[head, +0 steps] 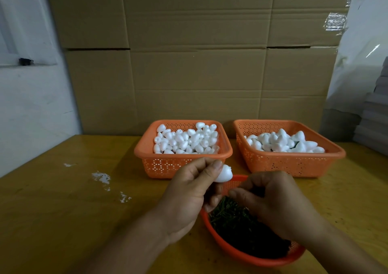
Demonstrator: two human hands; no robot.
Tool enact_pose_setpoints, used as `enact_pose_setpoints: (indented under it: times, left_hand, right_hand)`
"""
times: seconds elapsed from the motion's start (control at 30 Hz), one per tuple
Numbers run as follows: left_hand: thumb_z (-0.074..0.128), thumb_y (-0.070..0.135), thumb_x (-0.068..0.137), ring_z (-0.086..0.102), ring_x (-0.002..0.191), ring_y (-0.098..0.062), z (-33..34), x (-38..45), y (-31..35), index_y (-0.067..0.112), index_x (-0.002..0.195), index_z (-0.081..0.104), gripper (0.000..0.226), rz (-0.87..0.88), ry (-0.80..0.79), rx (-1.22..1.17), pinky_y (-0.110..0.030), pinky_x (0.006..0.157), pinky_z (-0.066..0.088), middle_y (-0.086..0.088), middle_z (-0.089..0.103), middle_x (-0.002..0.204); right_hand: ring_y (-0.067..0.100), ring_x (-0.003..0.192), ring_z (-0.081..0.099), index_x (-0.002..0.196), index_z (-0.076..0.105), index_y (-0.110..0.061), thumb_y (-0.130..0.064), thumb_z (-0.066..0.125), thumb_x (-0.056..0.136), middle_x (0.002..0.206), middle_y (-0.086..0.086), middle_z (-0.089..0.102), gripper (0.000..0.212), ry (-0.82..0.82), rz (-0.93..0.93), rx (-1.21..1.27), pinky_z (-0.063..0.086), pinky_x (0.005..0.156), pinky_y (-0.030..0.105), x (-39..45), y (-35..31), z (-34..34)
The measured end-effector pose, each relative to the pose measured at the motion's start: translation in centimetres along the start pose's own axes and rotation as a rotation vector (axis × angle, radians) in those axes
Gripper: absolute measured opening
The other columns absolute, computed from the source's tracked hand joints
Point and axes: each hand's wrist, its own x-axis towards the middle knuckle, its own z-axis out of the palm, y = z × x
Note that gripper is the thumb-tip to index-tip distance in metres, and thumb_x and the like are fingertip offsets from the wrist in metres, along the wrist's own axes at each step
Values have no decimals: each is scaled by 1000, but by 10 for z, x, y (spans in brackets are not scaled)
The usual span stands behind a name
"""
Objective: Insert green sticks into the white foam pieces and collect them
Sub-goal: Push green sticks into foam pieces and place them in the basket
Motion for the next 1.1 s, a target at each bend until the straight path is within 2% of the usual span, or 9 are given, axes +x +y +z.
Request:
enact_pose_setpoints:
  times: [0.1, 0.2, 0.27, 0.37, 0.47, 0.57, 0.67, 0.83, 1.1]
  left_hand:
    - [63, 41, 85, 47, 54, -12, -1, 0, -1, 21, 85, 72, 22, -21, 3, -12, -20, 46, 35, -2, 52, 66]
    - [65, 41, 83, 47, 53, -11, -2, 1, -1, 17, 87, 71, 25, -55, 14, -45, -20, 46, 34, -2, 52, 65]
    - [65, 40, 82, 47, 53, -11, -2, 1, -2, 15, 89, 71, 27, -74, 19, -65, -20, 45, 35, -2, 52, 65]
    - [64, 40, 84, 47, 53, -11, -3, 2, -1, 11, 94, 69, 31, -83, 20, -71, -20, 46, 34, -3, 51, 66]
    - [63, 40, 84, 47, 52, -10, -3, 2, -1, 9, 96, 67, 33, -92, 23, -78, -20, 46, 34, -2, 51, 66]
    - [63, 41, 84, 45, 51, -9, -3, 3, -1, 8, 98, 68, 36, -104, 30, -79, -20, 45, 32, -1, 49, 64]
    - [62, 43, 85, 42, 49, -9, -5, 4, -1, 8, 96, 69, 38, -100, 26, -80, -20, 45, 30, -1, 47, 63]
    - [62, 46, 85, 39, 47, -9, -5, 4, -1, 10, 92, 72, 38, -91, 9, -92, -21, 44, 25, -1, 45, 60]
    - [59, 43, 89, 36, 44, -9, -5, 3, 0, 16, 82, 66, 29, -92, -6, -122, -21, 42, 23, -2, 42, 59]
  right_hand:
    - [12, 52, 66, 77, 76, -21, -23, 81, 81, 64, -1, 72, 7, -48, 68, 163, 56, 52, 29, -1, -3, -4]
    - [12, 62, 71, 83, 77, -21, -10, 82, 80, 73, -1, 76, 13, -18, 90, 261, 60, 63, 32, -1, -4, -6]
    - [1, 73, 71, 99, 78, -26, -9, 77, 85, 83, -13, 77, 22, -32, 33, 247, 58, 69, 23, 0, -4, -7]
    - [-8, 64, 63, 114, 74, -32, -12, 67, 95, 75, -30, 69, 29, -70, -48, 142, 46, 57, 10, -1, -1, -7]
    - [2, 64, 64, 104, 71, -33, -14, 61, 98, 78, -20, 70, 23, -40, -84, 105, 48, 56, 17, -1, 1, -7]
    - [6, 76, 70, 99, 65, -25, -14, 58, 98, 87, -12, 75, 13, -12, -88, 238, 58, 68, 30, 0, -1, -5]
    - [13, 78, 72, 94, 68, -17, -24, 62, 90, 89, -3, 77, 10, 109, -135, 411, 58, 71, 35, -2, -6, -4]
    - [9, 66, 68, 82, 78, -12, -22, 73, 75, 76, 7, 75, 14, 257, -199, 627, 54, 62, 17, -2, -17, -9]
    - [26, 64, 73, 83, 79, -10, -24, 78, 63, 76, 15, 76, 24, 157, -98, 762, 61, 66, 28, -4, -17, -6]
